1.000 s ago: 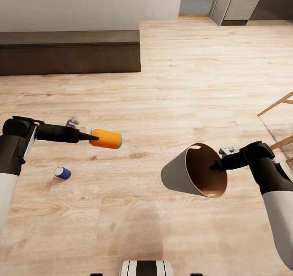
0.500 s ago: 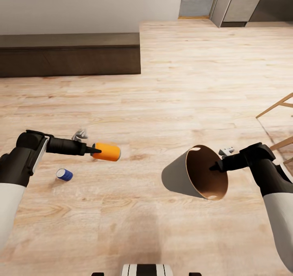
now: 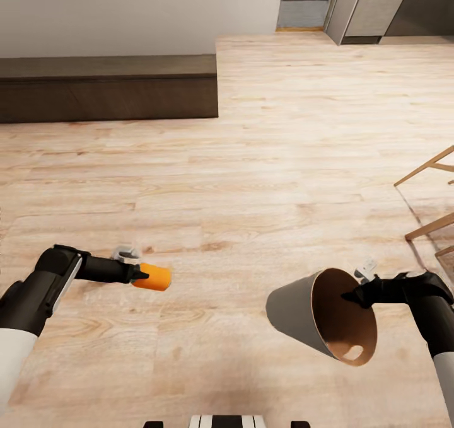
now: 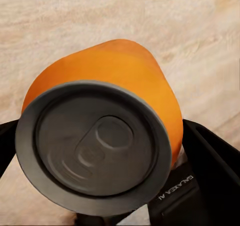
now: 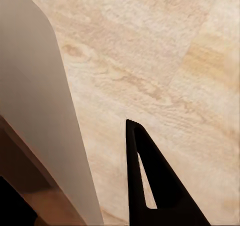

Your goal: Put the three can of soda from the living room inside the tash can in the kitchen.

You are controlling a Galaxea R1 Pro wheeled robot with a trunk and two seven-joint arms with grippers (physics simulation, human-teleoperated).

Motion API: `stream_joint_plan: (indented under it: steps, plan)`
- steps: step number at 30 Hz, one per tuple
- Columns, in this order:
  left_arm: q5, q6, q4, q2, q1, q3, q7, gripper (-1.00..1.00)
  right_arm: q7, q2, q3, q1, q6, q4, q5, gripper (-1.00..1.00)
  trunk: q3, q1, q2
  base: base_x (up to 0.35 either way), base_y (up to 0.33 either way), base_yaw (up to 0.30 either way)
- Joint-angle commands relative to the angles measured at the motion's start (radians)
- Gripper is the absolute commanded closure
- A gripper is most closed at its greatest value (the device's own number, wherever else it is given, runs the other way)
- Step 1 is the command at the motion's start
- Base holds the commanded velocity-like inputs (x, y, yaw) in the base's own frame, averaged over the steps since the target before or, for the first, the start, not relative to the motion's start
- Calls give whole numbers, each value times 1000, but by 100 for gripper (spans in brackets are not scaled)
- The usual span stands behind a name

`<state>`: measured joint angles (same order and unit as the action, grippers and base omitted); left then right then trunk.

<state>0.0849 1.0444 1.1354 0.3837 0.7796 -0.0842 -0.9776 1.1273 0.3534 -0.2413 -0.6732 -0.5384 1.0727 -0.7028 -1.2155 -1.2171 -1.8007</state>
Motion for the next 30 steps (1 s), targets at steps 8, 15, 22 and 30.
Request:
stream_joint_plan:
  steps: [8, 15, 22, 30]
  plan:
    - [-15, -16, -6, -30, -135, 5, 222, 100, -155, -2, -132, 74, 98, 0, 16, 100, 25, 31, 56, 0, 0, 0]
    - [-18, -236, -2, -61, -284, 7, 262, 100, -170, -9, -280, 83, 137, 1, 24, 100, 47, 58, 105, 0, 0, 0]
    - [-13, -397, -23, -141, -296, 9, 270, 100, -179, -25, -350, 83, 136, 2, 76, 100, 69, 84, 154, 0, 0, 0]
    - [-23, -592, -168, -173, -299, 17, 263, 100, -316, -158, -236, 83, 140, 2, 74, 100, 94, 115, 210, 0, 0, 0]
